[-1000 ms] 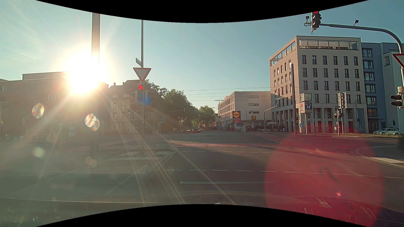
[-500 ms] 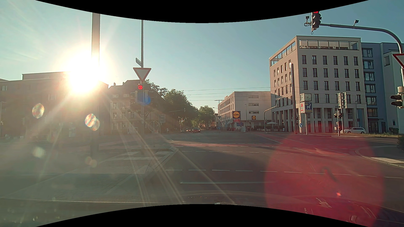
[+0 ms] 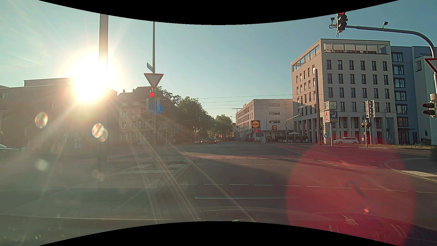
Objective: Follow the waypoints while adhering to traffic rules and regulations
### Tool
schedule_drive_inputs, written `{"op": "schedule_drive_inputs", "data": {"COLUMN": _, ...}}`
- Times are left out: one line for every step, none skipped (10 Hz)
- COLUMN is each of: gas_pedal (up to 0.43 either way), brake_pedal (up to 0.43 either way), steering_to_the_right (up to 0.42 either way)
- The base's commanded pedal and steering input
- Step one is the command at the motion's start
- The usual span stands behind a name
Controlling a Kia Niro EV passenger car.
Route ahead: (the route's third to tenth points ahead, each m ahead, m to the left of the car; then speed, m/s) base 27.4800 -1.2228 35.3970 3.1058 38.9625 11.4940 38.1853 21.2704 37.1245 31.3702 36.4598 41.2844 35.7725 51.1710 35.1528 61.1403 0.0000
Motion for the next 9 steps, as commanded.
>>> {"op": "schedule_drive_inputs", "data": {"gas_pedal": 0.0, "brake_pedal": 0.22, "steering_to_the_right": -0.001}}
{"op": "schedule_drive_inputs", "data": {"gas_pedal": 0.0, "brake_pedal": 0.226, "steering_to_the_right": -0.001}}
{"op": "schedule_drive_inputs", "data": {"gas_pedal": 0.0, "brake_pedal": 0.226, "steering_to_the_right": -0.001}}
{"op": "schedule_drive_inputs", "data": {"gas_pedal": 0.0, "brake_pedal": 0.226, "steering_to_the_right": -0.001}}
{"op": "schedule_drive_inputs", "data": {"gas_pedal": 0.0, "brake_pedal": 0.226, "steering_to_the_right": -0.001}}
{"op": "schedule_drive_inputs", "data": {"gas_pedal": 0.0, "brake_pedal": 0.226, "steering_to_the_right": -0.001}}
{"op": "schedule_drive_inputs", "data": {"gas_pedal": 0.0, "brake_pedal": 0.226, "steering_to_the_right": -0.001}}
{"op": "schedule_drive_inputs", "data": {"gas_pedal": 0.0, "brake_pedal": 0.232, "steering_to_the_right": -0.001}}
{"op": "schedule_drive_inputs", "data": {"gas_pedal": 0.0, "brake_pedal": 0.226, "steering_to_the_right": -0.001}}
